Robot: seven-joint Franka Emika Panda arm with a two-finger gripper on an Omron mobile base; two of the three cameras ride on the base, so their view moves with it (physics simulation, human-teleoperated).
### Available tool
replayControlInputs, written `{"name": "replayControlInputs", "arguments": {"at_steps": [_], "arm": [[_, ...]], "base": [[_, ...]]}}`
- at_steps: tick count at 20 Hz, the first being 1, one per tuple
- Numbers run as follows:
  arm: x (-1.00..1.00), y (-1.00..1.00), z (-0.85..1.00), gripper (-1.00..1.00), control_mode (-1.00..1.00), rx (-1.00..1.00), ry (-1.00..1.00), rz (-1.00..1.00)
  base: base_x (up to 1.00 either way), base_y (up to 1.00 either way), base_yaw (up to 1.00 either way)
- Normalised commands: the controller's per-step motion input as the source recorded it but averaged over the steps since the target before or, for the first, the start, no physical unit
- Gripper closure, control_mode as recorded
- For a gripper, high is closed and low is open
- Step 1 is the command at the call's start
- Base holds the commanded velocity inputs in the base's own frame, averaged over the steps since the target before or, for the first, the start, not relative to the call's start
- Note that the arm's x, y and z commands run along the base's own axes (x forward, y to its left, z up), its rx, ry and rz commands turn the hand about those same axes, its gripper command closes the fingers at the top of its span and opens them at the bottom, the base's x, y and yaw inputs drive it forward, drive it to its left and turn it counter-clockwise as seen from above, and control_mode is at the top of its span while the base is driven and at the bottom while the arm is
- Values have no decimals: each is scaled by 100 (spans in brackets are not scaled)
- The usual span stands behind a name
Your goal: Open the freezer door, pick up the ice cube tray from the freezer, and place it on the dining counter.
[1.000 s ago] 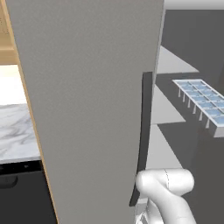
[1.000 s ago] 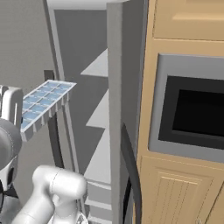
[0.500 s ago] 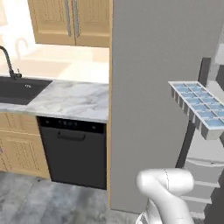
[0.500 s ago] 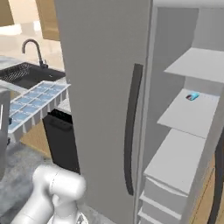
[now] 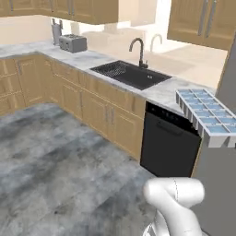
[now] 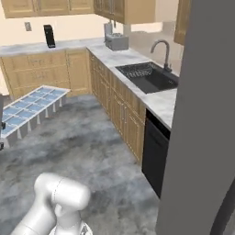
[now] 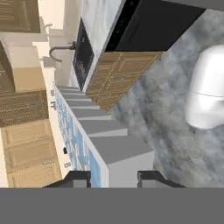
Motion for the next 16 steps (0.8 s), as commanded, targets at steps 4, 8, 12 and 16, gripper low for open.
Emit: {"name": "replayControlInputs", "arguments": {"at_steps": [4, 8, 12, 16], "arm": [[0, 0, 0, 100, 100, 0, 0, 0], [0, 0, 0, 100, 100, 0, 0, 0], [0, 0, 0, 100, 100, 0, 0, 0], [0, 0, 0, 100, 100, 0, 0, 0]], "base": [[0, 24, 95], [3, 3, 96], [1, 0, 99], [0, 0, 100]]}}
